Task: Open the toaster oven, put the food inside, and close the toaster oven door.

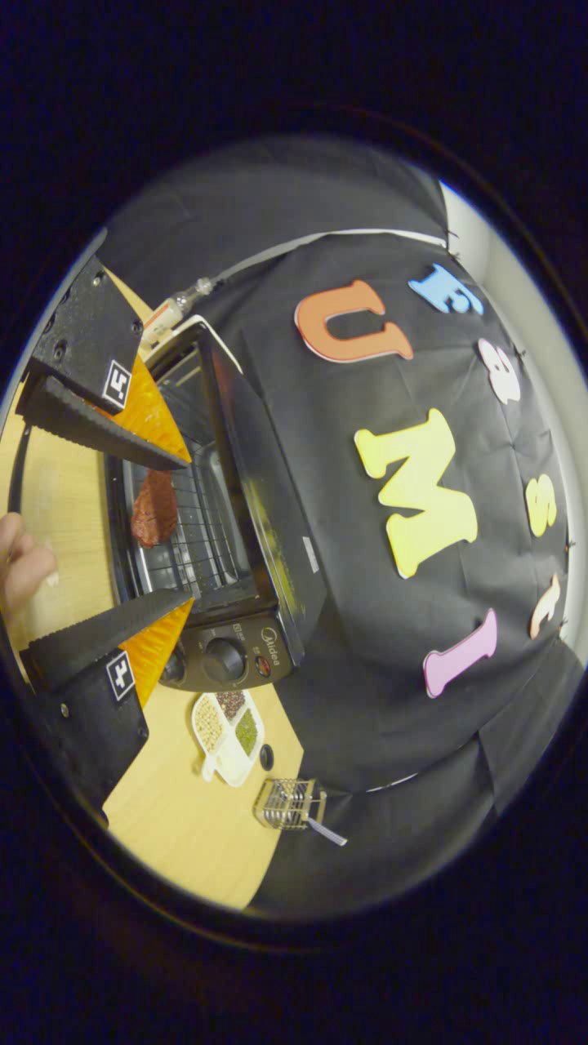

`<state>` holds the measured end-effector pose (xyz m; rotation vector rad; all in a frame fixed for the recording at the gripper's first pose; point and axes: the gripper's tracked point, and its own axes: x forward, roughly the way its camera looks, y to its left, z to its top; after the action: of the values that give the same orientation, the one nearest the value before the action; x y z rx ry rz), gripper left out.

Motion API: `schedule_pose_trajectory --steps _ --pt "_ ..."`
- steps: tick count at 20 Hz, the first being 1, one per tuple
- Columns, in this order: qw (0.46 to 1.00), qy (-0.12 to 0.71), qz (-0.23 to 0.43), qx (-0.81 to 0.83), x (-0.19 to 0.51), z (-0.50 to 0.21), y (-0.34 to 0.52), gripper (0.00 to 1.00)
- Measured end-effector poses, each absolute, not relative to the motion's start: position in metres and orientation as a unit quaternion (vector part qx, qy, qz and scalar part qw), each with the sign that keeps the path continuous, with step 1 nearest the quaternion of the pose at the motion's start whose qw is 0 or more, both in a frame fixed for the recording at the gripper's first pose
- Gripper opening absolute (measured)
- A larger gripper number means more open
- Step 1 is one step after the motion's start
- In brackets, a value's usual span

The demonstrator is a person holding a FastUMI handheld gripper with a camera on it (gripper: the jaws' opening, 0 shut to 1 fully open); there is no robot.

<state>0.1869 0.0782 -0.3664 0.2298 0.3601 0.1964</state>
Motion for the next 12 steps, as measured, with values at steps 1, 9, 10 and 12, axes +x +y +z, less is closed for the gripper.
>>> schedule_pose_trajectory --steps 1,9,10,12 --pt "0.974 0.183 0.102 0.091 0.173 -0.367 0.078 0.93" --pt "0.975 0.185 0.119 -0.039 0.083 -0.382 0.078 0.93" --pt "0.974 0.189 0.118 -0.045 0.075 -0.387 0.078 0.93" --pt "0.972 0.197 0.121 -0.049 0.062 -0.395 0.081 0.93"
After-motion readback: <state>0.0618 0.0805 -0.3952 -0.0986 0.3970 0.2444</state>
